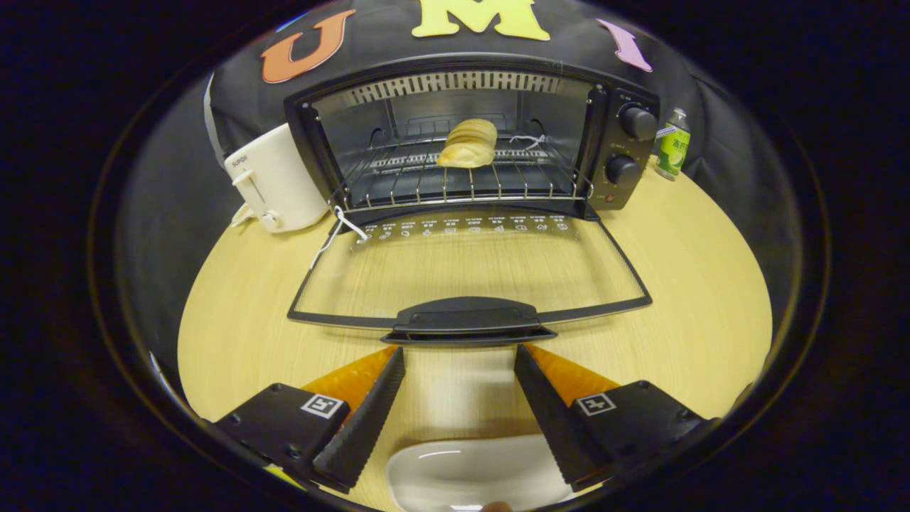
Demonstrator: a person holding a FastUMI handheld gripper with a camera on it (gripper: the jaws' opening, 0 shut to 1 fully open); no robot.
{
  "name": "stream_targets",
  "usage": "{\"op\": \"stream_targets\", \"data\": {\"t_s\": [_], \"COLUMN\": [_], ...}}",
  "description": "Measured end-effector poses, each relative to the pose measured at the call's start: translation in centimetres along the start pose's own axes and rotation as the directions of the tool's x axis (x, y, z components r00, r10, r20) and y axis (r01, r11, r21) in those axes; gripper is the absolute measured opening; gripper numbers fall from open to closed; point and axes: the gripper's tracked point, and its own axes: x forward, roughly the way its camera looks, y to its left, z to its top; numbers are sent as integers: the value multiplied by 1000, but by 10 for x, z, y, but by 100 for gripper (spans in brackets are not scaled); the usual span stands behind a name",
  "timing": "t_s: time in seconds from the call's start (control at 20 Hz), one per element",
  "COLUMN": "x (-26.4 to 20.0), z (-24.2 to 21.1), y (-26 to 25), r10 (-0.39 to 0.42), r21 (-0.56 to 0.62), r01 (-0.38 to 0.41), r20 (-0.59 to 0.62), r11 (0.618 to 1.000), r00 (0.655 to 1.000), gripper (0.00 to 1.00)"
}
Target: Open the toaster oven, put the food inside, and close the toaster oven door.
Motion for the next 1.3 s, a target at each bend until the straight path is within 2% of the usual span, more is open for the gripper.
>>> {"op": "stream_targets", "data": {"t_s": [0.5, 0.85, 0.95, 1.05, 1.15, 1.2, 1.3], "x": [-10, -37, -53, -75, -100, -115, -131], "z": [6, 29, 48, 78, 99, 104, 112], "y": [0, 2, 4, 3, 2, 4, 15], "r10": [-22, -81, -100, -113, -127, -123, -93], "r21": [-26, -74, -105, -148, -146, -126, -109], "r01": [23, 95, 133, 197, 249, 243, 207], "r20": [30, 176, 277, 445, 561, 594, 630], "r11": [999, 993, 986, 969, 957, 962, 972], "r00": [999, 981, 956, 889, 818, 795, 771], "gripper": [100, 100, 100, 100, 100, 100, 100]}}
